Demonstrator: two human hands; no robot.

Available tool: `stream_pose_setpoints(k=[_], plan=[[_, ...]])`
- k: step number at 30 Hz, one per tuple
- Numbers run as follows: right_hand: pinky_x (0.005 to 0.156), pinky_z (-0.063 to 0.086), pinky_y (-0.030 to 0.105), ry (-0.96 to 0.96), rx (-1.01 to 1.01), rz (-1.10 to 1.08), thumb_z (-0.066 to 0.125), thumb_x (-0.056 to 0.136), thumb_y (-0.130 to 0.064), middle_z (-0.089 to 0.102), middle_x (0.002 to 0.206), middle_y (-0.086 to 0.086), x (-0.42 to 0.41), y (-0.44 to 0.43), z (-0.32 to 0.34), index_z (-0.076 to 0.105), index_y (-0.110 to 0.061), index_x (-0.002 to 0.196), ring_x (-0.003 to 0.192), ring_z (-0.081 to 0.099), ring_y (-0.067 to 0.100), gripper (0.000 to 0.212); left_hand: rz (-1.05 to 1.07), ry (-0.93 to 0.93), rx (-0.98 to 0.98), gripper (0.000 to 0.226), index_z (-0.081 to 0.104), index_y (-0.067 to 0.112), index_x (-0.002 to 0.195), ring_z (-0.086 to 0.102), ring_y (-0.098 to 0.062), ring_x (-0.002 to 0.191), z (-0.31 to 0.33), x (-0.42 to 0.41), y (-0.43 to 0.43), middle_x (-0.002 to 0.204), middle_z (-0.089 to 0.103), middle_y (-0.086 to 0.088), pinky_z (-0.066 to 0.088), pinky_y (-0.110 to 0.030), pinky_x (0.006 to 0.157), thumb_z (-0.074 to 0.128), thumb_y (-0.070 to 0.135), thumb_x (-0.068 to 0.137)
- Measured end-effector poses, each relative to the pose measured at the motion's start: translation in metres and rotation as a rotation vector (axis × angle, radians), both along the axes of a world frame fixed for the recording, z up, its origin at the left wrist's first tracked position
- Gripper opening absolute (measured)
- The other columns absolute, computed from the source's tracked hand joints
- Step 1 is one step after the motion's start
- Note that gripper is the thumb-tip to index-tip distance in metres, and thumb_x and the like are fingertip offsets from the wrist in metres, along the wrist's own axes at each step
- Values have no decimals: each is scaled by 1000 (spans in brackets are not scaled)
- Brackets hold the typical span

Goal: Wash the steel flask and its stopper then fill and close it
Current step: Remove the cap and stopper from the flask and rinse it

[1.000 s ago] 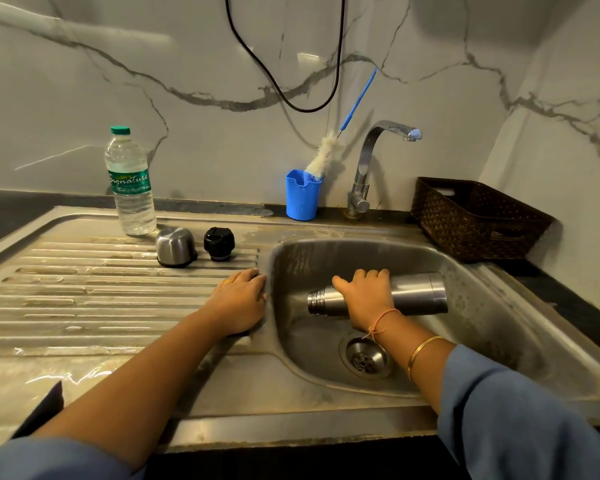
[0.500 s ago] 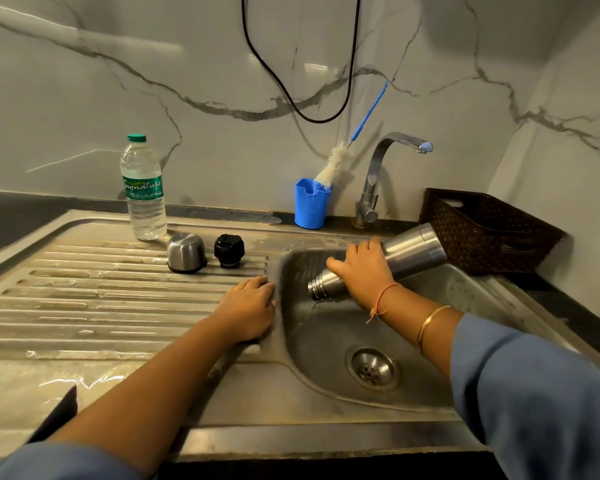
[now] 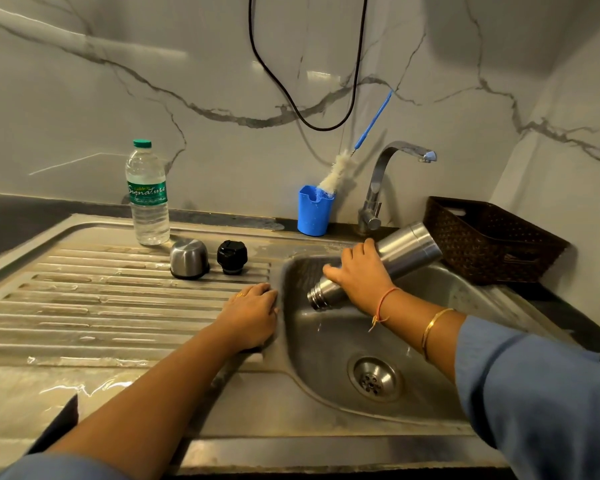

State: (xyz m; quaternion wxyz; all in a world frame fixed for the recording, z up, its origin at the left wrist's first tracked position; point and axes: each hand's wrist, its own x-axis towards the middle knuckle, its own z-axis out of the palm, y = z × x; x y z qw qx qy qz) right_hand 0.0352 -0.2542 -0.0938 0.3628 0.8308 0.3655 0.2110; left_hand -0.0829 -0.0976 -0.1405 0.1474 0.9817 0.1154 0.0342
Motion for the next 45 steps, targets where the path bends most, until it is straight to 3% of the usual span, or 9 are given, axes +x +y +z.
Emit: stream_pose_setpoints(k=[8, 18, 24, 31, 40, 45], plan=[[103, 29, 54, -52, 74, 6, 53, 92, -27, 50, 122, 20, 5, 2, 16, 35, -23, 134, 115, 48, 40, 45, 9, 2, 1, 48, 29, 17, 147, 19, -21, 143, -1, 1, 0, 156, 22, -3, 16, -36, 117, 33, 28, 100], [101, 30, 53, 20, 37, -28, 57, 89, -26, 49, 123, 21, 5, -5, -4, 32, -23, 136, 116, 47, 39, 53, 12, -5, 8, 48, 29, 18, 147, 18, -20, 143, -2, 1, 0, 156, 21, -2, 16, -35, 117, 31, 28, 101], [102, 31, 53, -64, 108, -63, 53, 92, -29, 50, 121, 20, 15, -2, 20, 35, -25, 136, 115, 47, 39, 48, 17, -12, 7, 47, 32, 18, 146, 20, -20, 142, -3, 3, 1, 156, 23, -2, 17, -35, 115, 33, 27, 100], [98, 32, 53, 21, -105, -62, 58, 88, -28, 50, 121, 20, 2, -7, -21, 39, -19, 131, 115, 47, 39, 47, 17, -14, 6, 48, 29, 19, 147, 20, -20, 142, -3, 2, 0, 156, 23, -2, 17, -36, 117, 33, 28, 100], [101, 33, 49, -95, 157, -95, 50, 92, -27, 51, 121, 19, 11, 7, 41, 34, -23, 135, 114, 48, 37, 46, 20, -23, -8, 47, 33, 18, 146, 23, -21, 141, -1, 2, 1, 155, 26, -2, 19, -35, 115, 34, 26, 100], [94, 34, 47, 100, -189, -107, 47, 94, -29, 51, 124, 17, -9, -1, -12, 39, -26, 133, 113, 49, 36, 39, 40, -60, -64, 47, 40, 19, 141, 35, -20, 134, 5, -2, -1, 147, 38, -2, 28, -34, 109, 44, 32, 96]])
